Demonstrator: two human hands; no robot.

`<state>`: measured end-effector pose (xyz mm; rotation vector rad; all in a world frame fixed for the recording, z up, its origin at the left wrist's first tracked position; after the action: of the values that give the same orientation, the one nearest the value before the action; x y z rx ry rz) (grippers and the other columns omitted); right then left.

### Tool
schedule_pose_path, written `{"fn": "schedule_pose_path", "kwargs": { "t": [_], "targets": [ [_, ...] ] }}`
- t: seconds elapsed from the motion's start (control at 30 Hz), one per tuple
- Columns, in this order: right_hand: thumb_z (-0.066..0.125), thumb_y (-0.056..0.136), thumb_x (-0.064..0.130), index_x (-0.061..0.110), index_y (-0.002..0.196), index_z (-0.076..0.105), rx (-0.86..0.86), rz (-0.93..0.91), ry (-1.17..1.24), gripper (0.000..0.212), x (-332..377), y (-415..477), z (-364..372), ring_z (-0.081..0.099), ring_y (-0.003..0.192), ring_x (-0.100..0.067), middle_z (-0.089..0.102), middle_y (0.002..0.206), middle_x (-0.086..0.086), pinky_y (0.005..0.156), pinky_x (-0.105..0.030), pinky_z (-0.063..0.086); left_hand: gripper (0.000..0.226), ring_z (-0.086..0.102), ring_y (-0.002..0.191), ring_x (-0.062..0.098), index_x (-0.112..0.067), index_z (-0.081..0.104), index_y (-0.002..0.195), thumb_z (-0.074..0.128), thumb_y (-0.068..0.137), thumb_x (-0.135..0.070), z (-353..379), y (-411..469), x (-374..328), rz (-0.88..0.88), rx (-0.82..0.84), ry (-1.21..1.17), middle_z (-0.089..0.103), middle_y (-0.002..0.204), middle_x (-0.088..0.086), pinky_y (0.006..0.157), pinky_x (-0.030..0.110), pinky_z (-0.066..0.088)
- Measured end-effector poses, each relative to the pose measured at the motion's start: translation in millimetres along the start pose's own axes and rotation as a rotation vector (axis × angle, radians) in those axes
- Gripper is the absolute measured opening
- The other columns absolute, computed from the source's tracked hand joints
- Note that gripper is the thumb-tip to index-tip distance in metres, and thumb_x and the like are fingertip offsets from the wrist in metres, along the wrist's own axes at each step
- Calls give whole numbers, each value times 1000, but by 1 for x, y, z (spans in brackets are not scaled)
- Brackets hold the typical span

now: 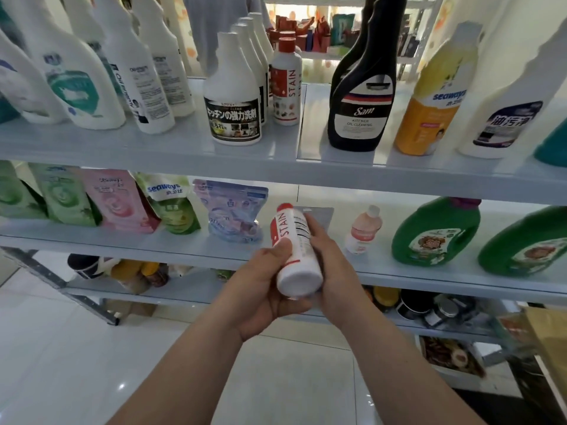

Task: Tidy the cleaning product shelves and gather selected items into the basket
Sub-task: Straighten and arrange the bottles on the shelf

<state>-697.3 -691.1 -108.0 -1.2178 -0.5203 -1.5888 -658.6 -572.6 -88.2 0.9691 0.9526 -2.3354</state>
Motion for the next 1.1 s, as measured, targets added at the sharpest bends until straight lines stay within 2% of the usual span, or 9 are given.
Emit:
{"fn": "schedule_pose_path", "kwargs": {
  "t": [0.13, 0.2, 0.33, 0.5, 0.6, 0.67, 0.73, 0.93, 1.1],
  "targets": [
    [56, 79, 67, 68, 108, 62, 26, -60, -241, 29, 11, 5, 23, 73, 105, -9, 74, 113, 21, 87, -36, 61, 66, 75, 96, 28, -35, 40, 120, 85, 72, -41, -27, 8, -16, 326, -165, 498, 63, 121, 6, 72, 48, 64],
    [61, 75, 78, 63, 104, 66, 2, -112, -208, 34, 12, 7, 31, 75, 101, -10, 76, 110, 15, 81, -36, 62, 44, 75, 95, 24, -45, 46, 108, 81, 83, -40, -34, 8, -24, 416, -112, 522, 60, 119, 2, 66, 40, 62],
    [66, 82, 63, 40, 90, 81, -82, -107, 76, 28, 11, 11, 49, 79, 88, -21, 80, 99, -3, 64, -38, 62, 50, 75, 97, 26, -40, 53, 113, 79, 71, -46, -48, 10, -37, 357, 22, 354, 65, 116, 3, 71, 44, 63],
    [46, 89, 41, 33, 123, 70, -95, -279, 68, 42, 5, 15, 84, 72, 110, -25, 75, 120, -7, 88, -41, 59, 86, 72, 107, 24, -35, 50, 137, 84, 61, -55, -61, 8, -45, 243, 180, 368, 71, 125, 3, 80, 43, 61],
    [42, 90, 43, 50, 112, 72, -77, -341, -163, 38, 1, 15, 96, 69, 114, -14, 74, 119, 8, 93, -37, 57, 72, 74, 99, 14, -39, 60, 121, 81, 56, -61, -82, 3, -58, 356, 67, 621, 76, 110, -6, 85, 43, 61],
    [42, 90, 54, 64, 104, 66, -93, -401, -417, 30, 4, 14, 104, 64, 110, -1, 69, 112, 24, 90, -27, 53, 62, 70, 85, -1, -43, 58, 109, 77, 54, -64, -98, 1, -69, 458, -70, 854, 73, 98, -12, 73, 25, 61],
    [42, 89, 64, 56, 103, 63, -155, -514, -635, 27, 11, 14, 108, 60, 102, -2, 62, 101, 23, 84, -25, 49, 52, 65, 78, -7, -48, 51, 102, 78, 59, -59, -110, -1, -78, 552, -169, 1049, 67, 90, -17, 56, 12, 49],
    [37, 99, 57, 27, 87, 46, -142, -622, -1264, 34, 30, 22, 130, 53, 67, -8, 56, 71, 5, 56, -29, 36, 62, 56, 79, 5, -46, 47, 121, 81, 69, -49, -139, -12, -96, 787, -248, 1420, 56, 95, -19, 60, 17, 39],
    [25, 101, 50, 23, 86, 44, -48, -787, -1511, 36, 45, 14, 141, 46, 61, -3, 47, 64, 8, 55, -25, 32, 52, 67, 74, -1, -47, 57, 104, 75, 56, -57, -146, -17, -108, 560, 93, 1199, 69, 91, -21, 56, 14, 49]
  ]
}}
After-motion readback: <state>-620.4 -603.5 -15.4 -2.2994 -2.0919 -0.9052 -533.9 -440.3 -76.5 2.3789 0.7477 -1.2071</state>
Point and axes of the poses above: each hand's wrist, its own y-axis towards the middle knuckle, its own z-axis out of the palm, x = y × z, the point moved 2 cm from there along y, towards the middle knuckle
